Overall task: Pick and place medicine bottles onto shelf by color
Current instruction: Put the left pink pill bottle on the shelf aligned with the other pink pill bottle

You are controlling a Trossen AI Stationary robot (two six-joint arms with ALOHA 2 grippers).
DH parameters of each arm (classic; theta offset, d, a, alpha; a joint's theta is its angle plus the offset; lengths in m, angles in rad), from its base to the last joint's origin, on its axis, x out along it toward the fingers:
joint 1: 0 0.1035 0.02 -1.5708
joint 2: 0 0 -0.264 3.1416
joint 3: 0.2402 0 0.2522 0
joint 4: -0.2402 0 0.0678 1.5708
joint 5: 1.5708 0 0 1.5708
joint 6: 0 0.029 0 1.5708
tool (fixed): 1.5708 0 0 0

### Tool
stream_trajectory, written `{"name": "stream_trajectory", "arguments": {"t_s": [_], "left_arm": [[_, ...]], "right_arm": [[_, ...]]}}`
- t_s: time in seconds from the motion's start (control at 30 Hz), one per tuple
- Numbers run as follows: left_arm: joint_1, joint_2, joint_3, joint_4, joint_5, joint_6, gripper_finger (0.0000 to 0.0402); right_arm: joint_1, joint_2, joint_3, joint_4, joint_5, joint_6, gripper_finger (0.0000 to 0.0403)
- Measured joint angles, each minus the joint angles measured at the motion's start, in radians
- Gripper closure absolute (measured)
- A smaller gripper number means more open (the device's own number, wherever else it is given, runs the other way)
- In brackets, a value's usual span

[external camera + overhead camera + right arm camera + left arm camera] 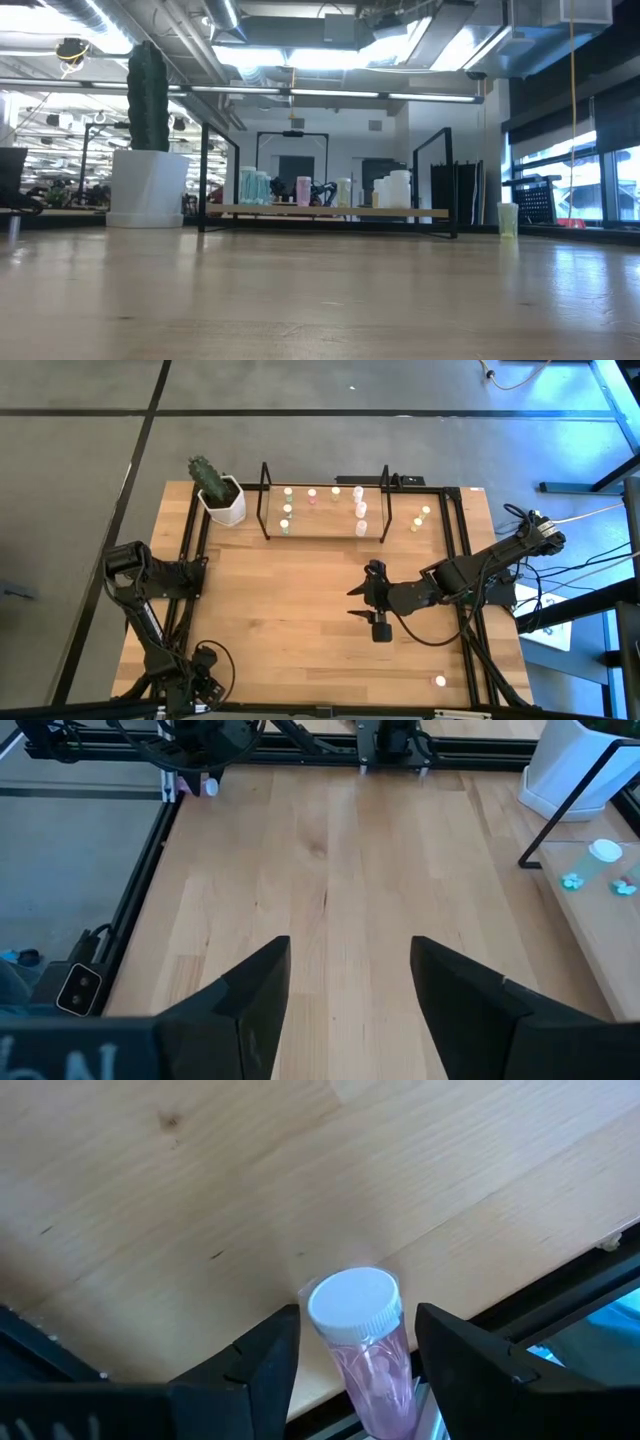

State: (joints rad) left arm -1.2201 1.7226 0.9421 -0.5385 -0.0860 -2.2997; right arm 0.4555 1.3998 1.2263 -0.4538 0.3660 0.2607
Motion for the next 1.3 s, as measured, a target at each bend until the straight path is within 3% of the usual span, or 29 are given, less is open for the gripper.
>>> {"name": "stream_trajectory", "arguments": {"t_s": [0.13, 0.5, 0.77, 1.0, 1.17, 1.3], "left_arm": [[0.000, 0.001, 0.000, -0.005, 0.003, 0.000, 0.0222], [0.000, -0.002, 0.000, -0.008, 0.005, 0.006, 0.0315], [0.021, -0.058, -0.004, -0.032, -0.131, 0.026, 0.0323], [0.120, -0.142, -0.004, -0.079, -0.290, 0.297, 0.0326], [0.246, -0.188, -0.003, -0.119, -0.338, 0.613, 0.0320], [0.351, -0.200, -0.003, -0.115, -0.439, 0.853, 0.0319]], "right_arm": [[0.000, 0.000, 0.000, 0.000, 0.000, 0.000, 0.0194], [0.000, 0.000, 0.000, 0.000, 0.001, 0.000, 0.0194], [0.000, 0.000, 0.000, 0.000, 0.032, 0.000, 0.0194], [0.000, 0.000, 0.000, -0.001, 0.034, -0.004, 0.0194], [0.000, 0.000, 0.000, -0.001, 0.034, -0.003, 0.0194], [0.000, 0.000, 0.000, -0.001, 0.036, -0.003, 0.0194]]}}
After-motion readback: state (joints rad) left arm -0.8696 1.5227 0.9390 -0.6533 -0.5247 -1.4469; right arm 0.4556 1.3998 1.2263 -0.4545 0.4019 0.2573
